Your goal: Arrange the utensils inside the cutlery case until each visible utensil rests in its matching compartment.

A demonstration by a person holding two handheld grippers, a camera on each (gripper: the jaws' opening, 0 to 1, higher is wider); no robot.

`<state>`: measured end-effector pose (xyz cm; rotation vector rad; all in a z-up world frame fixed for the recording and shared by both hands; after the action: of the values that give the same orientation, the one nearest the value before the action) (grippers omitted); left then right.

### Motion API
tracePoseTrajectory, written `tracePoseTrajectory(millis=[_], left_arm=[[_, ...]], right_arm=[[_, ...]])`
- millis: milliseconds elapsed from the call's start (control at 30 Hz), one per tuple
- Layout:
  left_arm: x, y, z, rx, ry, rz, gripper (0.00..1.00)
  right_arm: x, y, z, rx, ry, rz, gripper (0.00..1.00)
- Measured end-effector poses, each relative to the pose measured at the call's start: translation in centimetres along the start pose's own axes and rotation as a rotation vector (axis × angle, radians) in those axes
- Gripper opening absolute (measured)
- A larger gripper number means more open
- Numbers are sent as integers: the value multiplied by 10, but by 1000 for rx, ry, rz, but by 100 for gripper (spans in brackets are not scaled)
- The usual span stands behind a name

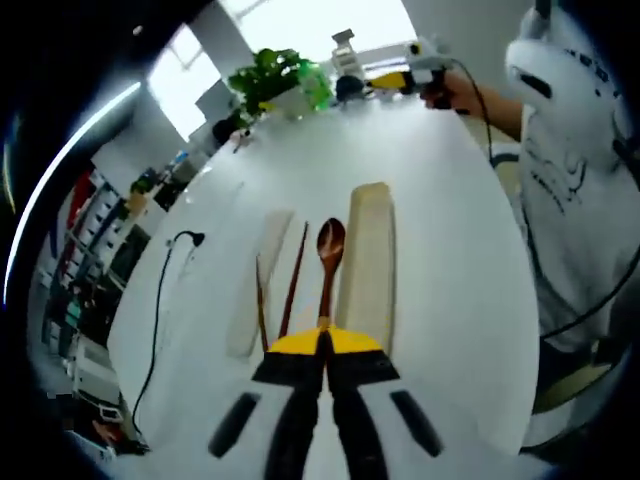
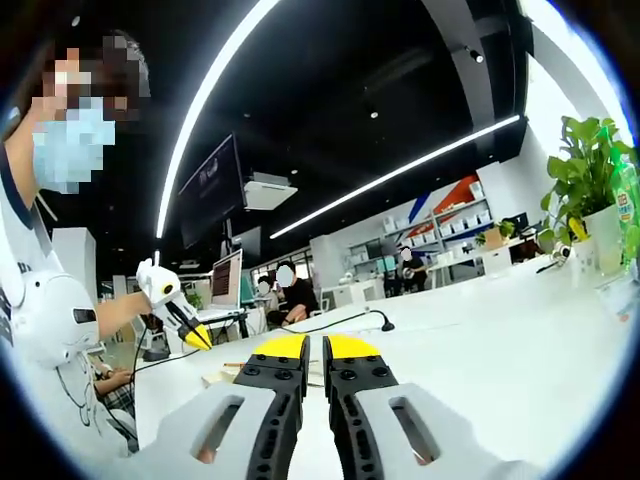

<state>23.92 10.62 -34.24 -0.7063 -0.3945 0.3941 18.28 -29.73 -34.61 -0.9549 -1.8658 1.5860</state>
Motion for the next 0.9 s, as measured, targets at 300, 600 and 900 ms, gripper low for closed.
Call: tracePoseTrajectory(millis=[300, 600, 900], left_arm=[[56, 51, -17, 104, -139, 173, 0], [73, 58, -34, 134, -116, 174, 2], [70, 52, -46, 255, -33, 72, 5]], right_arm=[[-1, 3, -4, 10, 3, -10, 5], [-4, 9, -8, 33, 8, -22, 5], [-4, 16, -11, 42, 1, -37, 5]])
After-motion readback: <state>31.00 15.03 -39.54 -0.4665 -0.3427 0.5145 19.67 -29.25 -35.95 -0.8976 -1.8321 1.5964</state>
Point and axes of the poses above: the point that each gripper's makers call its tool centre point, and the gripper's own axes: z roughly backward along the fingers, x roughly to its left, y roughly out of its underside, the point moved 7 cm from there along z, roughly backward along the fingers, and after that the axes turned 15 degrees about z, right-handed, at the moved point
